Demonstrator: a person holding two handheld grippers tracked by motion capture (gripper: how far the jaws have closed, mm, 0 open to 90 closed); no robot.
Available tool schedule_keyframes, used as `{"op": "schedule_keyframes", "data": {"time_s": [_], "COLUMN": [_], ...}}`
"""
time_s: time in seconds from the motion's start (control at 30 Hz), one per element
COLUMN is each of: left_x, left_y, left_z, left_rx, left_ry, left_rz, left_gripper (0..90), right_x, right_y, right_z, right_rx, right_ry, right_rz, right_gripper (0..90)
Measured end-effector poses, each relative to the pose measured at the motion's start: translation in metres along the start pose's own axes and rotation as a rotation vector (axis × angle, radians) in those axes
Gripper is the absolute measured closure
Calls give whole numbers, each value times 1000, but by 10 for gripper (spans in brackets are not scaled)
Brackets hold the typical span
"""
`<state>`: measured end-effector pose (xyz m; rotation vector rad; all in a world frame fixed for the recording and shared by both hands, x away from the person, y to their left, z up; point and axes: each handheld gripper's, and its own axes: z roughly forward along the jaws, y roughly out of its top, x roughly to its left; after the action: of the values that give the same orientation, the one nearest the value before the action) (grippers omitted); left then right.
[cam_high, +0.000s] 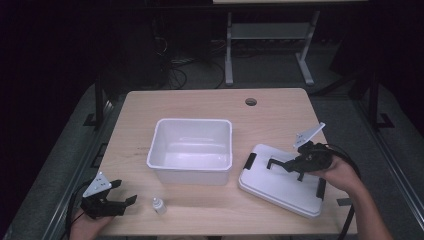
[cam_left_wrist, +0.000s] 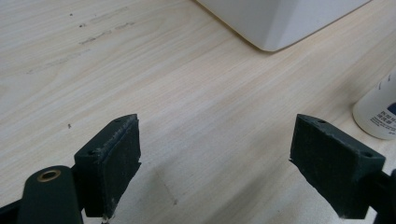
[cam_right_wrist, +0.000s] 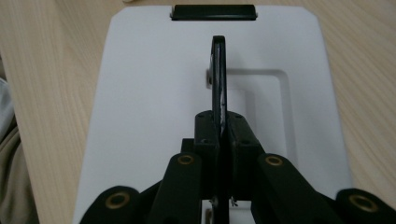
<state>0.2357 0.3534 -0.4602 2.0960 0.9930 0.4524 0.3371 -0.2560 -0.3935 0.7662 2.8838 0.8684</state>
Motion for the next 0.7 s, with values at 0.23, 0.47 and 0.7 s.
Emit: {"op": "schedule_keyframes", "data": {"time_s": [0.23, 0.47, 0.7], "left_x": [0, -1, -2], "left_y": [0, 1, 2], "left_z": [0, 0, 1], "left_rx": [0, -2, -1], "left_ry": [2, 6, 1], "left_rz": [0, 8, 12], "left_gripper": [161, 161, 161], "right_x": [-1, 1, 10], "right_y": [-8, -14, -12], "right_z": [5, 8, 5], "right_rx": [-11, -22, -39], "right_ry": [-3, -5, 0], "right_rz": [24, 36, 30], "right_gripper": [838, 835, 754]}}
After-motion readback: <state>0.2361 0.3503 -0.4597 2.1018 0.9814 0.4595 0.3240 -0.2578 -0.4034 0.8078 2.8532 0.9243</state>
